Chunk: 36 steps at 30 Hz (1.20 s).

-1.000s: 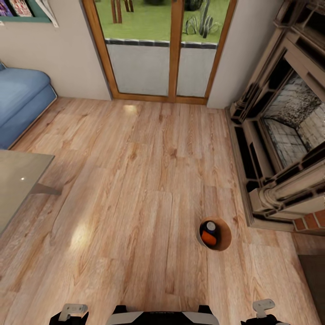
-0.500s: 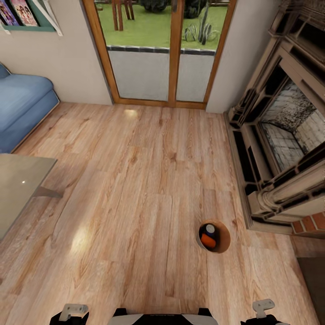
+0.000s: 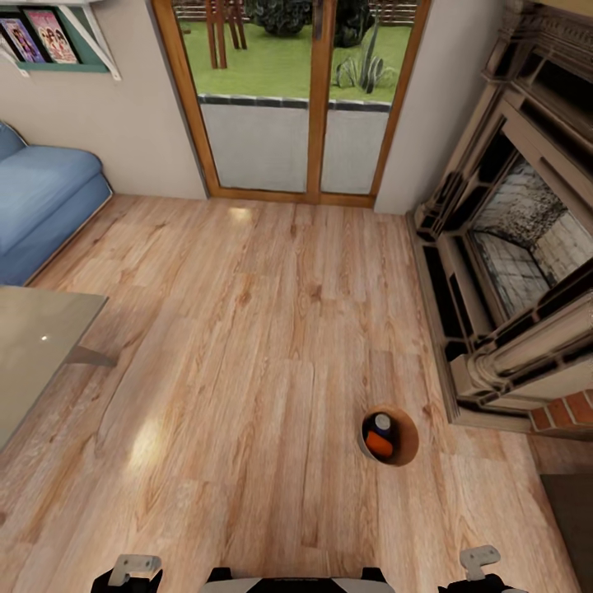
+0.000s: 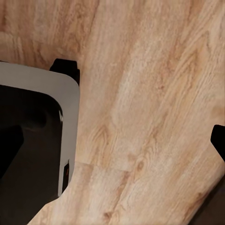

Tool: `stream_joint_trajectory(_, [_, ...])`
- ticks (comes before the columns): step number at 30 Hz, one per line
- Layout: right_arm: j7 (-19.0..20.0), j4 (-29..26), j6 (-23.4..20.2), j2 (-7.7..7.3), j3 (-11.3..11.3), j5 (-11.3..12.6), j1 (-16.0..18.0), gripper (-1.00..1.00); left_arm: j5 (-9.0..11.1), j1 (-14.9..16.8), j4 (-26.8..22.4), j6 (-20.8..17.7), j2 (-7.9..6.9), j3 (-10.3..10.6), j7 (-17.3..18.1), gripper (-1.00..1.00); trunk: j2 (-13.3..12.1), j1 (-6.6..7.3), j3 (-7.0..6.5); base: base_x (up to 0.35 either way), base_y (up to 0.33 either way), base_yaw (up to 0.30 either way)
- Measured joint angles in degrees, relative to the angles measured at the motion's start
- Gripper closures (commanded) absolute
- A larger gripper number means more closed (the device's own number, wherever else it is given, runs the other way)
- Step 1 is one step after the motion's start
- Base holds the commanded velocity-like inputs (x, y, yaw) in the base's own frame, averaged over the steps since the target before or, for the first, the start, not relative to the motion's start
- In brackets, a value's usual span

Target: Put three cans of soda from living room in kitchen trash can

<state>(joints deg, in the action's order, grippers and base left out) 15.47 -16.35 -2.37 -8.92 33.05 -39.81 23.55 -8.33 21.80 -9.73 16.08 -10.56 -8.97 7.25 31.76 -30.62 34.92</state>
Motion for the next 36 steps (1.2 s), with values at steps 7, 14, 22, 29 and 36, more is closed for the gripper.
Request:
stream_joint_trajectory(7, [0.0, 0.0, 0.0, 0.03, 0.0, 0.0, 0.0, -1.00, 0.0, 0.0, 0.0, -0.1, 0.01, 0.0, 0.0, -1.00, -2.8, 1.54, -1.92, 0.000, 0.000, 0.000])
stream_joint_trajectory(14, [0.0, 0.0, 0.0, 0.11, 0.0, 0.0, 0.0, -1.00, 0.0, 0.0, 0.0, -0.1, 0.01, 0.0, 0.0, -1.00, -5.6, 3.08, -3.84, 0.000, 0.000, 0.000])
stream_joint_trajectory(22, [0.0, 0.0, 0.0, 0.17, 0.0, 0.0, -0.2, -1.00, 0.0, 0.0, 0.1, -0.1, 0.01, 0.0, -0.1, -1.00, -8.8, 4.83, -6.04, 0.000, 0.000, 0.000])
stream_joint_trajectory(29, [0.0, -0.1, 0.0, 0.21, 0.0, 0.0, -0.3, -1.00, 0.0, 0.0, 0.0, 0.0, 0.07, 0.0, -0.1, -1.00, -8.8, 4.84, -6.71, 0.000, 0.000, 0.000])
stream_joint_trajectory(36, [0.0, -0.1, 0.0, 0.21, 0.0, 0.0, -0.3, -1.00, 0.0, 0.0, 0.0, 0.0, 0.09, 0.0, -0.1, -1.00, -8.8, 4.84, -7.38, 0.000, 0.000, 0.000])
